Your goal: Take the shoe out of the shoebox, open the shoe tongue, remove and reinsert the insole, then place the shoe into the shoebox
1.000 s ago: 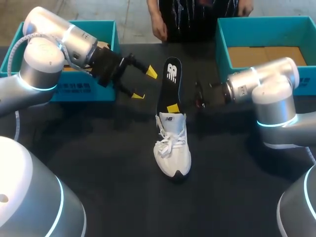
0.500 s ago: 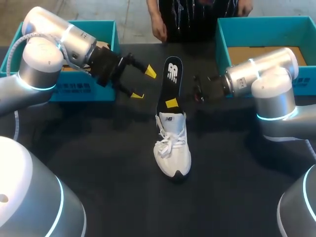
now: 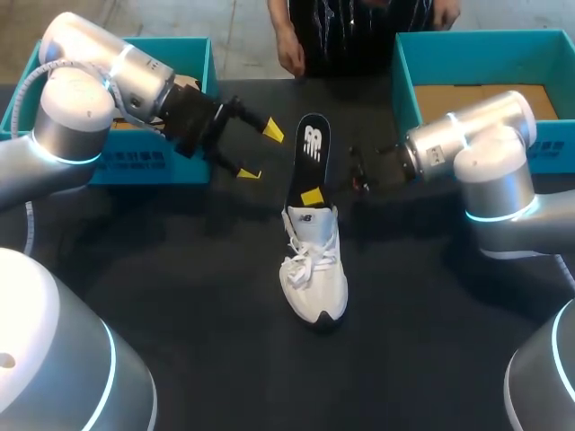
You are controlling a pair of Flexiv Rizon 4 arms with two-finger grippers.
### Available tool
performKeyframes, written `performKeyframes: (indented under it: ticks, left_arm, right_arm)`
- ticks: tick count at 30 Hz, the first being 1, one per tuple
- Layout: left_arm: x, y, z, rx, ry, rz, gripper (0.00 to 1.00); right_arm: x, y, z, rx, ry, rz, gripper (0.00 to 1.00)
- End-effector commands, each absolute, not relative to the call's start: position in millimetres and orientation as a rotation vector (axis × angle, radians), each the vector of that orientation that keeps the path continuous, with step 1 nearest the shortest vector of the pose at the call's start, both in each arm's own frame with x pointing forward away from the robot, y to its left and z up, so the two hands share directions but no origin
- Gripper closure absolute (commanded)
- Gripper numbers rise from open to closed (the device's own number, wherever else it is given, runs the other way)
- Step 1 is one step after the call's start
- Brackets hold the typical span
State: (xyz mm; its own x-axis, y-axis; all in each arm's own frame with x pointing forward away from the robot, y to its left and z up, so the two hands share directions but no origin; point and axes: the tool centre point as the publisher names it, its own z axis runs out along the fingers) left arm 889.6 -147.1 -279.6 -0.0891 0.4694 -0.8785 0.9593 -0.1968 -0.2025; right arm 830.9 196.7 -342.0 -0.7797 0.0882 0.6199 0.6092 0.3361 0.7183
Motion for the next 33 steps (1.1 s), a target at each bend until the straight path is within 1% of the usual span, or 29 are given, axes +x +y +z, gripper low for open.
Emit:
performKeyframes:
  ticks: [1,9,10,11,12,15,23,29,32,33]
  left_arm:
    - [890.0,-147.5,-280.0,1.677,1.553,-1.248,0.0]
    - [890.3,-148.8,-280.1,1.68,1.549,-1.253,0.0]
    - [890.3,-148.8,-280.1,1.68,1.548,-1.253,0.0]
    - [890.3,-148.8,-280.0,1.68,1.548,-1.253,0.0]
    - [890.3,-148.8,-279.8,1.68,1.548,-1.253,0.0]
    - [890.2,-148.4,-278.5,1.681,1.546,-1.252,0.0]
    - [889.2,-146.8,-277.2,1.68,1.541,-1.249,0.0]
    - [888.0,-145.5,-277.9,1.677,1.541,-1.249,0.0]
    - [887.3,-145.1,-278.1,1.677,1.542,-1.248,0.0]
    - [886.9,-144.9,-278.2,1.677,1.542,-1.247,0.0]
  right_arm:
    - [825.0,196.7,-343.3,-0.62,-2.129,-1.445,1.0]
    - [818.1,195.5,-345.5,-0.638,-2.115,-1.44,1.0]
    - [818.1,195.6,-345.7,-0.638,-2.112,-1.442,0.95]
    - [818.2,195.8,-345.6,-0.638,-2.112,-1.444,0.85]
    - [819.2,196.4,-344.3,-0.636,-2.113,-1.448,0.8]
    - [822.4,196.0,-338.8,-0.632,-2.129,-1.457,0.75]
    - [830.9,194.2,-323.9,-0.614,-2.156,-1.505,0.75]
    - [838.8,195.3,-320.2,-0.6,-2.166,-1.511,0.78]
    - [844.7,195.2,-321.4,-0.587,-2.172,-1.496,0.85]
    - [846.2,195.1,-322.3,-0.584,-2.172,-1.486,0.91]
